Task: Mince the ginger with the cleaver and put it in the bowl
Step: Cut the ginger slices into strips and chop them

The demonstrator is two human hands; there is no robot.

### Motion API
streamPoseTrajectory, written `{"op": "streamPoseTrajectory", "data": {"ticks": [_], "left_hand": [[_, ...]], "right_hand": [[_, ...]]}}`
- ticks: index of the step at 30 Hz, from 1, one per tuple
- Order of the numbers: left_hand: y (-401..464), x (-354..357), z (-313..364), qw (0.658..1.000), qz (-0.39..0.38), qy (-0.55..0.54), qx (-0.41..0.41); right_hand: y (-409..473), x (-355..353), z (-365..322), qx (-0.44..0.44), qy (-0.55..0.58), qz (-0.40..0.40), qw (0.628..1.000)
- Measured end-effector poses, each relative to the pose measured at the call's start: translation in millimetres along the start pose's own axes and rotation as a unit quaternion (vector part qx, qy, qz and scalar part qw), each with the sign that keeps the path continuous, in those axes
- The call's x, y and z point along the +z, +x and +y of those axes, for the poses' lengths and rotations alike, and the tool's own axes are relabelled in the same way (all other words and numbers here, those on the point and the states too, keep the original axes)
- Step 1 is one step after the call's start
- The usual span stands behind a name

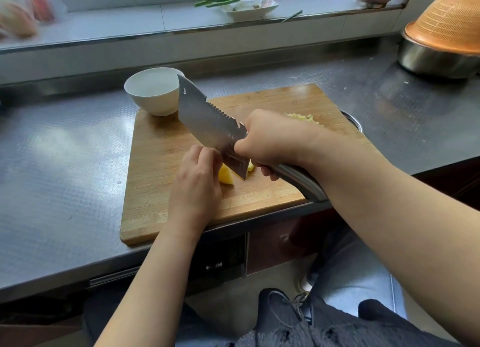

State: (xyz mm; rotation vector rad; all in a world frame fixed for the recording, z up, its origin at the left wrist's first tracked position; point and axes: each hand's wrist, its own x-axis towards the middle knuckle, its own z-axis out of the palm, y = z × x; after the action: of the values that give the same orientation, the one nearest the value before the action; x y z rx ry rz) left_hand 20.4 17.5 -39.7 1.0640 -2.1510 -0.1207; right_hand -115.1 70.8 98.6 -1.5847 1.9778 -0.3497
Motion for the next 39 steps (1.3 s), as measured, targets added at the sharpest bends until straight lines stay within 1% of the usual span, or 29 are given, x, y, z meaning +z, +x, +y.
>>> {"op": "streamPoseTrajectory", "data": {"ticks": [5, 16, 25, 39], "left_hand": [[-0.2, 0.7, -0.1, 1.000, -0.011, 0.006, 0.001], [0.6, 0.5, 0.8, 1.000, -0.017, 0.009, -0.002], [-0.2, 0.3, 1.0, 1.000, -0.019, -0.005, 0.001], [-2.3, -0.9, 0.6, 1.000, -0.007, -0.009, -0.019]], "right_hand": [[2.6, 4.0, -2.0, 0.001, -0.016, 0.000, 1.000], [5.1, 4.7, -2.1, 0.002, -0.010, 0.003, 1.000], [7.4, 5.1, -2.4, 0.008, -0.011, -0.002, 1.000], [12.2, 10.5, -2.2, 0.025, 0.005, -0.017, 1.000]]}}
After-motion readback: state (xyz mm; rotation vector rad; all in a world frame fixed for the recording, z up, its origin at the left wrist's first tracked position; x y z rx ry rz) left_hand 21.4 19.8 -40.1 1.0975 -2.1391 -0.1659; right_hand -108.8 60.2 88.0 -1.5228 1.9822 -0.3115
